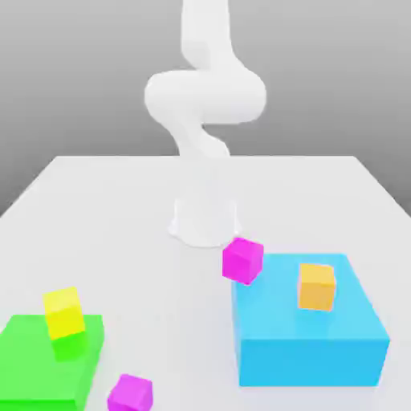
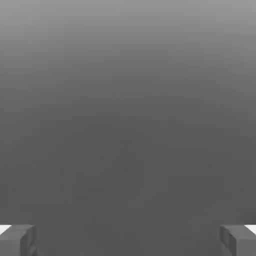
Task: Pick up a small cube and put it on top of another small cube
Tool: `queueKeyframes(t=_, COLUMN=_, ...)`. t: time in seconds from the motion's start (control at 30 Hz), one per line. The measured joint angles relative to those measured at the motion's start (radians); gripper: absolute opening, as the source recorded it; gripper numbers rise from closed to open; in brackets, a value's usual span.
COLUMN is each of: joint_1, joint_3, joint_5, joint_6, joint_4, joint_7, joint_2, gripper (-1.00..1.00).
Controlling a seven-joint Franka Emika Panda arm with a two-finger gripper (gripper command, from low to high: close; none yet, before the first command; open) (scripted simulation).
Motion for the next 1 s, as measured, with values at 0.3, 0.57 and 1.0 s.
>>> queueKeyframes(t=0.3, joint_1=-0.022, joint_3=-0.038, joint_5=0.017, joint_6=0.117, joint_4=-0.024, joint_7=0.011, joint_2=0.332, gripper=0.0)
queueKeyframes(t=0.57, joint_1=-0.046, joint_3=-0.069, joint_5=0.039, joint_6=0.219, joint_4=-0.045, joint_7=0.015, joint_2=0.622, gripper=0.0)
queueKeyframes(t=1.0, joint_1=-0.101, joint_3=-0.08, joint_5=0.085, joint_6=0.417, joint_4=-0.057, joint_7=0.01, joint_2=1.094, gripper=0.0)
